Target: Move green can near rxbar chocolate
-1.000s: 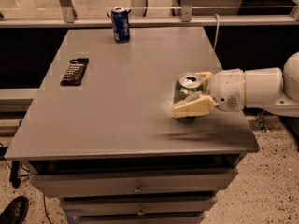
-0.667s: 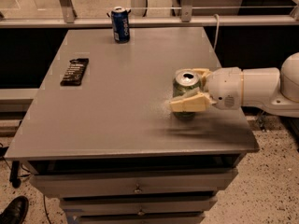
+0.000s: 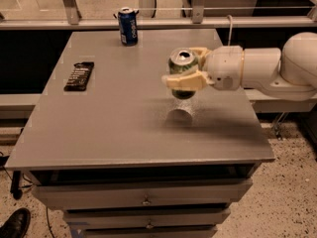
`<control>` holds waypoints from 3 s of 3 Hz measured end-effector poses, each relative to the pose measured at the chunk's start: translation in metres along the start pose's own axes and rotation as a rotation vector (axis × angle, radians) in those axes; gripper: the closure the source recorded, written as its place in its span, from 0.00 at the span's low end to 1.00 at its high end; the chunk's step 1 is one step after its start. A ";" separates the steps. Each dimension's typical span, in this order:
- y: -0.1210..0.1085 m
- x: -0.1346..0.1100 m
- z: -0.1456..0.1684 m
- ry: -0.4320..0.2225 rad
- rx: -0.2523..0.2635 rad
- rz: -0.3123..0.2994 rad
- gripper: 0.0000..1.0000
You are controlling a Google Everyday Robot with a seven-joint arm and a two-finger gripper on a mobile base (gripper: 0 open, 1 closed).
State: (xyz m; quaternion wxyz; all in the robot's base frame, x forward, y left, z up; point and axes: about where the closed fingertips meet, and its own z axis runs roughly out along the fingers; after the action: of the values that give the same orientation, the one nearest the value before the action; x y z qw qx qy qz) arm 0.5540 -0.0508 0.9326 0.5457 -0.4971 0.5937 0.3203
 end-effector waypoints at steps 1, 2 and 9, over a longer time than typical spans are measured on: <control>-0.002 -0.006 0.002 -0.006 0.001 -0.009 1.00; -0.002 -0.006 0.002 -0.006 0.001 -0.009 1.00; -0.076 -0.018 0.230 -0.160 -0.164 0.118 1.00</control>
Offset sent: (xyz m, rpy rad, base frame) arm 0.0022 0.0022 0.0055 0.0028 -0.0105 0.0021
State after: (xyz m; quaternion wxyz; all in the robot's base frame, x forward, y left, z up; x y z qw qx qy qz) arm 0.6997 0.1429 0.9166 0.5290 -0.4770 0.5485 0.4379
